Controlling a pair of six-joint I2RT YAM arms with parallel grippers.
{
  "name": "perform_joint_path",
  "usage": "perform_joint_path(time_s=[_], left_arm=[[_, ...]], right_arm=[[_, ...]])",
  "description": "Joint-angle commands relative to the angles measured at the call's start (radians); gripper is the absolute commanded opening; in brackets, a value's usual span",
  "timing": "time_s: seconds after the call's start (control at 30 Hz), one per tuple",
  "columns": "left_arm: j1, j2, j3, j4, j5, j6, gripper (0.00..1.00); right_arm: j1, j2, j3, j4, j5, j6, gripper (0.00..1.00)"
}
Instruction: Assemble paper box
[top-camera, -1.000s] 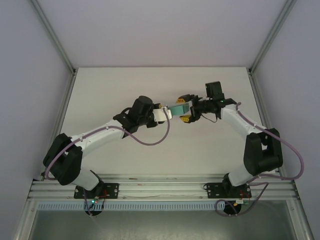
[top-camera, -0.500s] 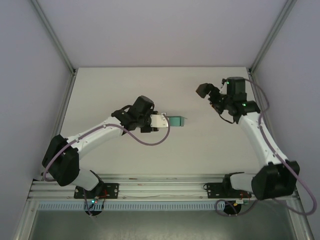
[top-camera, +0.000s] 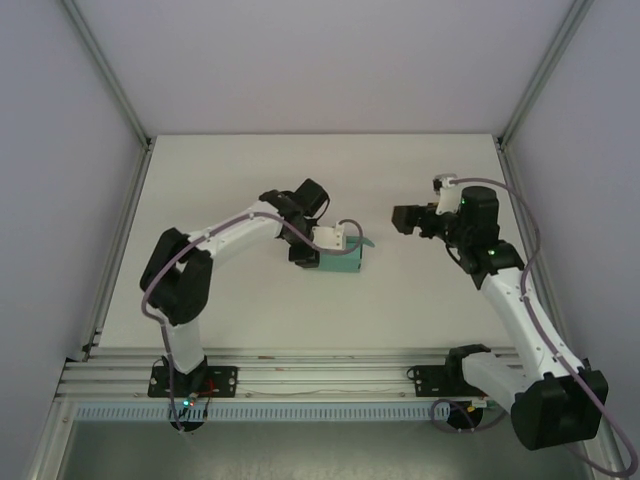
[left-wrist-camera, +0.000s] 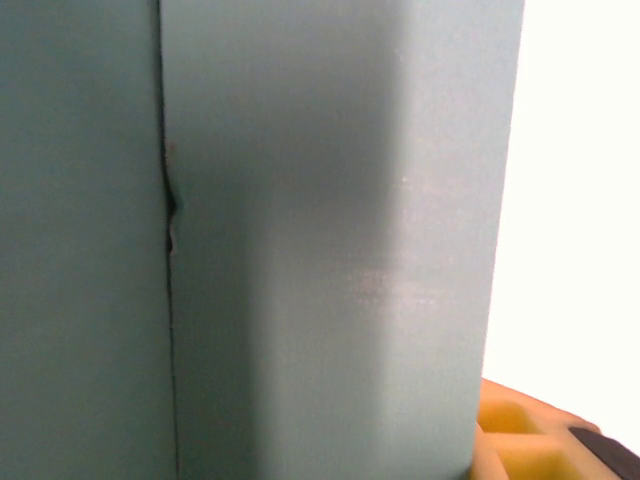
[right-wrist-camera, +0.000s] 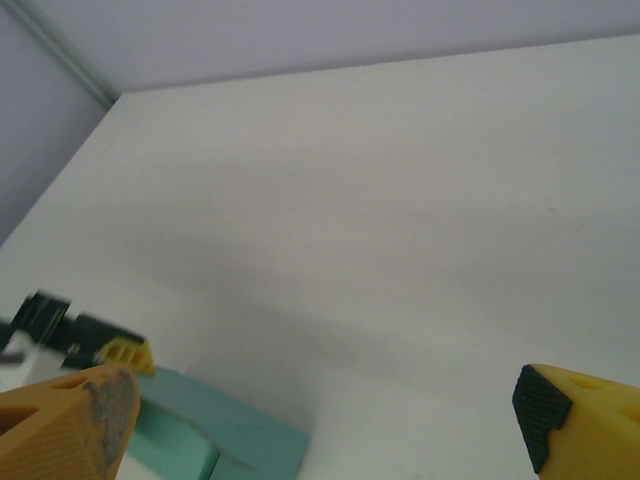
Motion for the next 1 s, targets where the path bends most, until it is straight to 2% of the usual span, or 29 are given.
perform_joint_path(time_s=[0.0, 0.13, 0.27, 0.4, 0.5, 0.6, 0.7, 0.87, 0.97], left_arm=[[0.021, 0.036, 0.074, -0.111, 0.046, -0.04, 0.45], [0.026, 0.071, 0.084, -0.116, 0.048, -0.047, 0.48], [0.026, 0.069, 0.082, -0.111, 0.07, -0.045, 0.5], [0.026, 0.073, 0.09, -0.111, 0.08, -0.05, 0.52], [0.026, 0.08, 0.104, -0.124, 0.091, -0.05, 0.55], [0.025, 0.088, 0.116, -0.129, 0.086, -0.059, 0.55], [0.026, 0.093, 0.126, -0.14, 0.09, -0.062, 0.56], [0.026, 0.092, 0.125, -0.133, 0.089, -0.077, 0.57], [0.027, 0.093, 0.125, -0.12, 0.088, -0.09, 0.58]], right_arm=[[0.036, 0.051, 0.03, -0.127, -0.049, -0.188, 0.94], [0.093, 0.131, 0.055, -0.203, -0.014, -0.303, 0.9], [0.139, 0.255, 0.108, -0.228, 0.04, -0.348, 0.85], [0.175, 0.373, 0.201, -0.295, 0.032, -0.426, 0.75], [0.21, 0.422, 0.24, -0.308, 0.024, -0.486, 0.73], [0.23, 0.46, 0.272, -0.308, 0.028, -0.508, 0.54], [0.238, 0.502, 0.308, -0.33, 0.03, -0.514, 0.46], [0.249, 0.531, 0.325, -0.328, 0.038, -0.505, 0.18], [0.258, 0.527, 0.329, -0.319, 0.029, -0.442, 0.09]])
